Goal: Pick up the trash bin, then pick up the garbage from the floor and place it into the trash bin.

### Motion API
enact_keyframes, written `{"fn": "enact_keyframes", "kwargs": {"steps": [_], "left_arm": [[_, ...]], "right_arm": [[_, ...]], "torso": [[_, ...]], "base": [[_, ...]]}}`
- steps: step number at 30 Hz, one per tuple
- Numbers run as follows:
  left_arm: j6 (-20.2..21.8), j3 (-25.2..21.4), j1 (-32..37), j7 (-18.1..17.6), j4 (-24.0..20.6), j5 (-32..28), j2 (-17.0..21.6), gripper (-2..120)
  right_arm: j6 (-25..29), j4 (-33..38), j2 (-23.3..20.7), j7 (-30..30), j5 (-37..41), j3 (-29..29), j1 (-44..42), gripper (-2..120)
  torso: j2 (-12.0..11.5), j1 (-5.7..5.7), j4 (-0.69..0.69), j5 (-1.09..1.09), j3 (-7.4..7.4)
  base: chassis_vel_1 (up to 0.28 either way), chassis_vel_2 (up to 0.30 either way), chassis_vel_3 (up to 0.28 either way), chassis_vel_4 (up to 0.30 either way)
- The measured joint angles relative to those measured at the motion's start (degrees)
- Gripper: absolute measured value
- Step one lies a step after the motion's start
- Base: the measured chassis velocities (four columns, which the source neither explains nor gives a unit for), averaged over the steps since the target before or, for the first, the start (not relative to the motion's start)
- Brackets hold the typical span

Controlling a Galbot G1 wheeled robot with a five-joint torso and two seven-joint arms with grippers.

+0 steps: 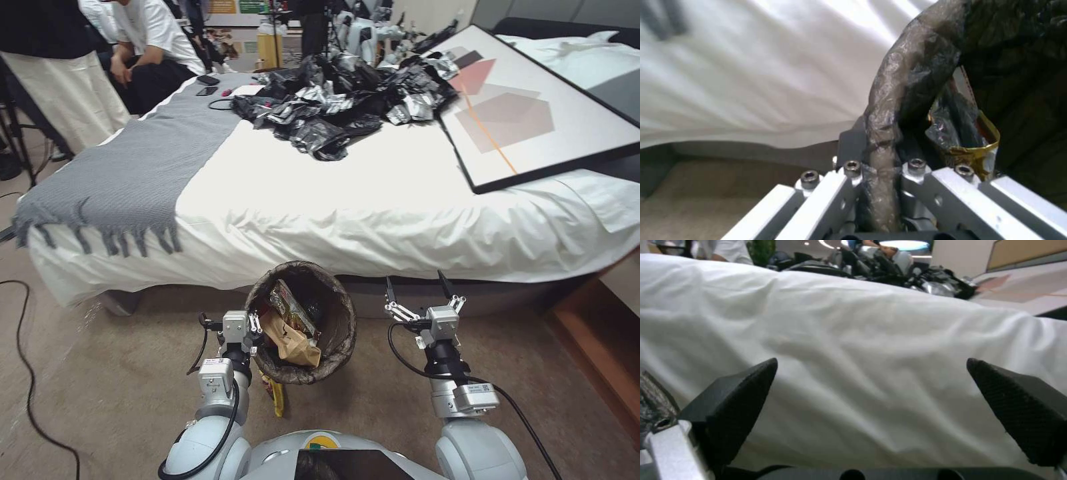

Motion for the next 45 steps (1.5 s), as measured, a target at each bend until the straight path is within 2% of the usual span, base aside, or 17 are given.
{"fn": "enact_keyframes", "kwargs": {"steps": [45], "left_arm": [[0.0,0.0,0.0,0.0,0.0,0.0,0.0,2]], "right_arm": [[-0.8,-0.8,-0.2,-1.1,0.0,-0.4,0.7,100]], "torso": [[0.0,0.00,0.01,-0.01,0.00]], "base": [[0.124,0.122,0.124,0.120]]}}
